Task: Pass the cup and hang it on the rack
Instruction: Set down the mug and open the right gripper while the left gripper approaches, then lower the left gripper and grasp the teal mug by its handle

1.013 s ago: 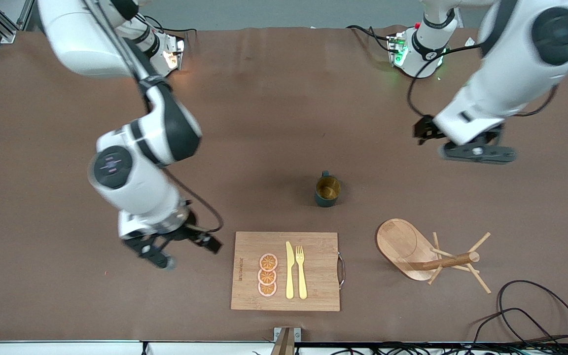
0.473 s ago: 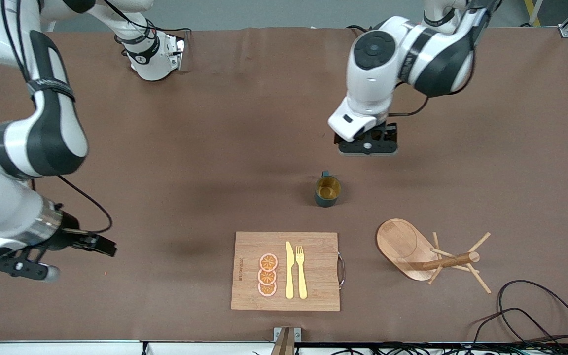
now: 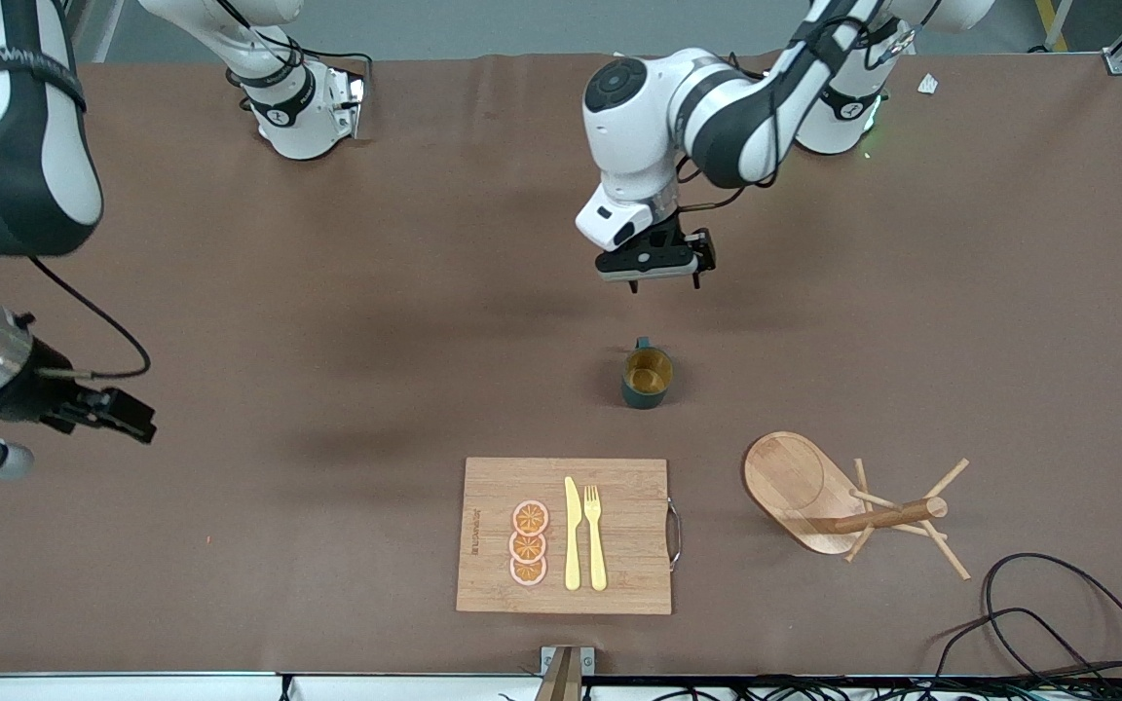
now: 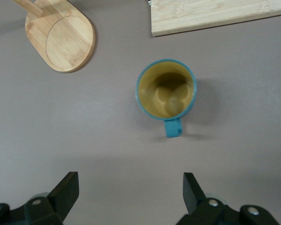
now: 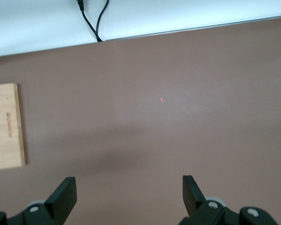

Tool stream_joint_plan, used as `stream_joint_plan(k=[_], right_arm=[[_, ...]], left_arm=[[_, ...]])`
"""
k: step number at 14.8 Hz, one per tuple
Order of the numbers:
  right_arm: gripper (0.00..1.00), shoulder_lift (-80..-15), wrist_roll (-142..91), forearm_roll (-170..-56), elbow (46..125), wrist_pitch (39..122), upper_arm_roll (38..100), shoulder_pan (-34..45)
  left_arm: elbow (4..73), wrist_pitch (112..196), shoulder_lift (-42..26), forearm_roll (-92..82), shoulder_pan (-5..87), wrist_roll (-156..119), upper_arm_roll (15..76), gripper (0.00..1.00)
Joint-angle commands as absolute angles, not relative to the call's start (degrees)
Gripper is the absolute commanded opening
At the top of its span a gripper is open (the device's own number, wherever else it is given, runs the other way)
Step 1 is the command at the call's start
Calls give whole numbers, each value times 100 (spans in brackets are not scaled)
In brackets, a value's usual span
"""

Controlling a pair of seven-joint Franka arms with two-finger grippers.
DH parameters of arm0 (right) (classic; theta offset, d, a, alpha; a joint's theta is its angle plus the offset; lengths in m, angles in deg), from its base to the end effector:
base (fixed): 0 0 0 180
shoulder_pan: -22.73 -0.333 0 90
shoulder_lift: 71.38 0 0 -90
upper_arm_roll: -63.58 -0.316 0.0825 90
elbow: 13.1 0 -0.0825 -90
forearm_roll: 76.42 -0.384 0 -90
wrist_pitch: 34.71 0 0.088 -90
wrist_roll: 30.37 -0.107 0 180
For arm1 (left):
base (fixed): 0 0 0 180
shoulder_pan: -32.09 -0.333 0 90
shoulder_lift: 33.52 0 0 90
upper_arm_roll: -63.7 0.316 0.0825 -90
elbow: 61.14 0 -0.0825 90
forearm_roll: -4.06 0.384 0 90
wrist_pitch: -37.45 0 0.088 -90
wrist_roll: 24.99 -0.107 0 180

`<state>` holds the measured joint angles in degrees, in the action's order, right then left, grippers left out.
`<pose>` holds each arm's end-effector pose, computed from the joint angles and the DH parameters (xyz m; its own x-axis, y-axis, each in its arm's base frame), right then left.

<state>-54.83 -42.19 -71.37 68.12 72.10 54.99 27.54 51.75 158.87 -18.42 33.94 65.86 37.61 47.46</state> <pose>0.6636 0.0236 0.5522 0.9778 -0.1281 0.1658 -0.1317 -0.9912 0.0111 0.4036 -0.4367 0.3380 0.9678 -0.1029 0.2298 -0.0363 -0.9602 -0.2769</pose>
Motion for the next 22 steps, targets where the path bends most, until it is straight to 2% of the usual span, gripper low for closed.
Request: stream_joint_plan(k=[1,3,6,9,12,16,18,22], right_arm=[[100,-6547,-4101,-7097,7890,7339,5629,2747],[100,-6768,-4110,-7211,7857,7208,5629,2721],[100,-6769,-3778,-7255,7576,6900,5725,2721],[100,-6751,-3617,-7264,7365,6786,5849,2660],[100,-6699,-3696,-7334,6706,5979,5857,2615],[100,-6699,-3917,-7590,6731,5924,5893,2633],[100,-6699,-3916,-7590,6731,5915,5893,2633],[100,-6690,-3925,-7643,6723,5590,5892,2589]], left_arm=[[5127,16067,-1429,4139,6917,5132,4779,97],[5136,16068,-1244,4552,7189,6031,4779,95],[5197,16068,-936,5483,7445,7226,4779,90],[5530,16076,-777,6564,7551,8431,4779,89],[5768,16085,-742,7269,7559,9311,4753,88],[6084,16357,-629,8479,7490,10541,4753,86],[6129,16366,-435,9358,7454,10877,4753,81],[6348,16384,-390,10196,7226,11133,4762,81]])
